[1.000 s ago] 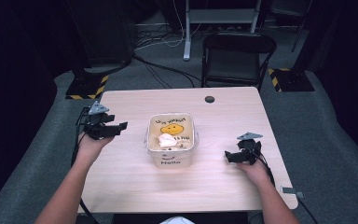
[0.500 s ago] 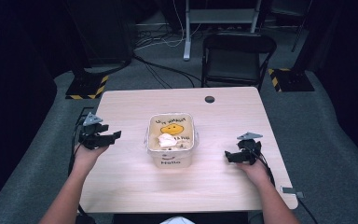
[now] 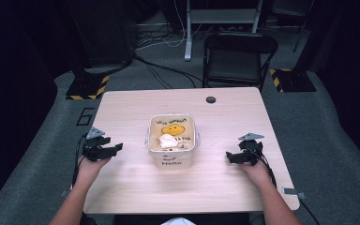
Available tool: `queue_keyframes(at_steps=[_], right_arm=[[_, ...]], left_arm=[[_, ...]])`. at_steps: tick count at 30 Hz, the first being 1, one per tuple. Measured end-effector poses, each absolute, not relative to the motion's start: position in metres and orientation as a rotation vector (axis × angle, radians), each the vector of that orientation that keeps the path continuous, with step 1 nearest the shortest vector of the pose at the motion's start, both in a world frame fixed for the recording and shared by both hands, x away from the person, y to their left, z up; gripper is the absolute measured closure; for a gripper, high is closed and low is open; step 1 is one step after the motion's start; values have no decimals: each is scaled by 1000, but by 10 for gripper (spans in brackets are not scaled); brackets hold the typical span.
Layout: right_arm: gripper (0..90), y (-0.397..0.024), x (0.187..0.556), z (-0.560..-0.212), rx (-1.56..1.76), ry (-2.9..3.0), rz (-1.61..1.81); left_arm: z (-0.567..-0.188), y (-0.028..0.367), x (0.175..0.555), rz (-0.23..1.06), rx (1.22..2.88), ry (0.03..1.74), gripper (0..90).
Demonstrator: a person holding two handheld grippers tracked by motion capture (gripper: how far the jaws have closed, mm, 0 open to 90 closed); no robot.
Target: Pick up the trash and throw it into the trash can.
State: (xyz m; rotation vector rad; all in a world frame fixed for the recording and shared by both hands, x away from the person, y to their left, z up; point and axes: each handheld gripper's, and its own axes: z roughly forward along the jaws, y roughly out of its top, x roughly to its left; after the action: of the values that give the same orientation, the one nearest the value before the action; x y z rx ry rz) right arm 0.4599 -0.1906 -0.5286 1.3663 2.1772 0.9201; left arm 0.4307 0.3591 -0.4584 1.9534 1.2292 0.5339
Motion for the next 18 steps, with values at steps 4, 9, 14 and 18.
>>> queue_keyframes(at_steps=[4, 9, 14, 18], right_arm=[[0, -191, 460, -529, 1366, 2177, 920], [0, -191, 460, -529, 1367, 2176, 920], [0, -191, 460, -529, 1367, 2176, 920], [0, -191, 460, -529, 1368, 2175, 920]], left_arm=[[-475, 359, 428, 525, 1972, 1235, 338], [-484, 359, 427, 515, 1988, 1251, 328], [-492, 364, 425, 519, 1973, 1262, 327], [-497, 368, 423, 530, 1986, 1277, 330]])
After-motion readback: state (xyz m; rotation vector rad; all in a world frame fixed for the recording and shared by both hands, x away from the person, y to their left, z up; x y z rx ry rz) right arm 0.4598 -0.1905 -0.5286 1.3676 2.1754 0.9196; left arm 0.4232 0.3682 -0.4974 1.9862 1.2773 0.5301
